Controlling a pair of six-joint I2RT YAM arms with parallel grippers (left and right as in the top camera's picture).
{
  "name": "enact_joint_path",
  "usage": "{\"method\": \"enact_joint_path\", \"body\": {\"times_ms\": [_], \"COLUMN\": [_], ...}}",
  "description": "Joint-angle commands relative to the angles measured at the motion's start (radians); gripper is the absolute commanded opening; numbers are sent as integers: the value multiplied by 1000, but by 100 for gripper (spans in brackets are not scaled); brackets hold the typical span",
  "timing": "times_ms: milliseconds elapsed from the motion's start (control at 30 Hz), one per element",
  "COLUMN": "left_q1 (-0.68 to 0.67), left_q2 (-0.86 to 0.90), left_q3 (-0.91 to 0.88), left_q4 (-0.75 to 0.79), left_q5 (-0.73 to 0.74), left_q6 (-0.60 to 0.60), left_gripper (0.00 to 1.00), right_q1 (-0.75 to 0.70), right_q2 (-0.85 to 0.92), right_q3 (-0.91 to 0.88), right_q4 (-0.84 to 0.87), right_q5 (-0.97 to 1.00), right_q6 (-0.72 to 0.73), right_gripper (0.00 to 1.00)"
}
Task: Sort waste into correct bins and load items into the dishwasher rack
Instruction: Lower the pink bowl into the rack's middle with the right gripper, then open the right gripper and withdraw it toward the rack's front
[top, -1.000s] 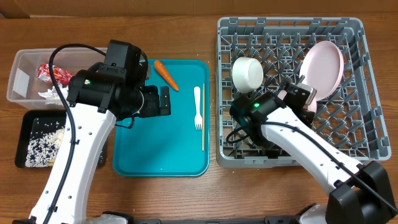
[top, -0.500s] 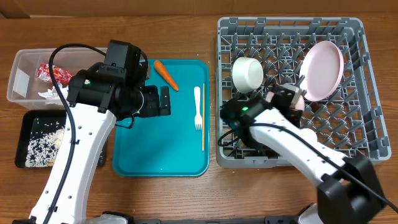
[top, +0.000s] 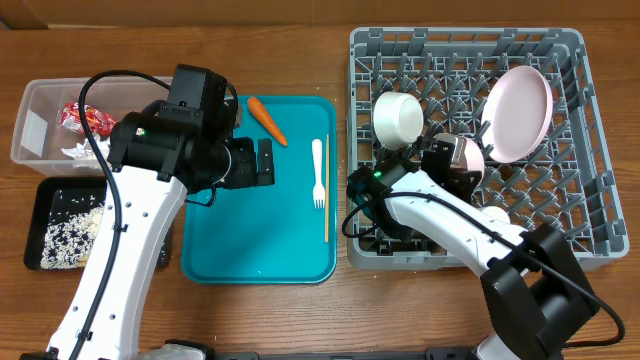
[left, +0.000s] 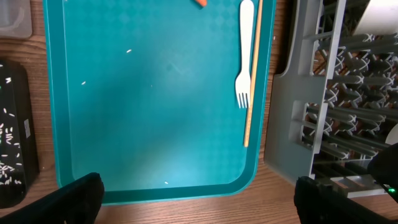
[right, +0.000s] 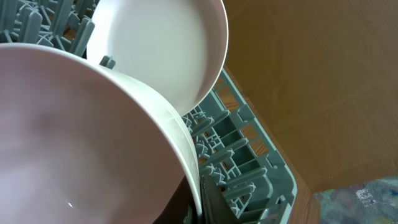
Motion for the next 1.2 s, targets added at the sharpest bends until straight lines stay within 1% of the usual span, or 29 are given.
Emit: {"method": "enact_joint_path", "body": {"times_ms": [0, 100, 333, 900, 1167], "left_q1": [1, 1, 1, 1, 1], "left_q2": [-10, -10, -10, -10, -10], "left_q3": [18, 18, 18, 18, 18], "left_q4": [5, 5, 5, 5, 5], "left_q5": [-7, -7, -7, -6, -7], "left_q6": [15, 15, 15, 15, 15], "left_gripper": [100, 100, 100, 100, 100], "right_q1": [5, 14, 83, 99, 161], "right_q2": [27, 27, 27, 28, 28], "right_q3": [-4, -4, -4, -4, -3], "right_q4": [2, -7, -8, -15, -62], "right_q5": [-69, -73, -55, -61, -56], "right_q6": [-6, -8, -31, -60, -60], "right_gripper": [4, 4, 4, 4, 16]}}
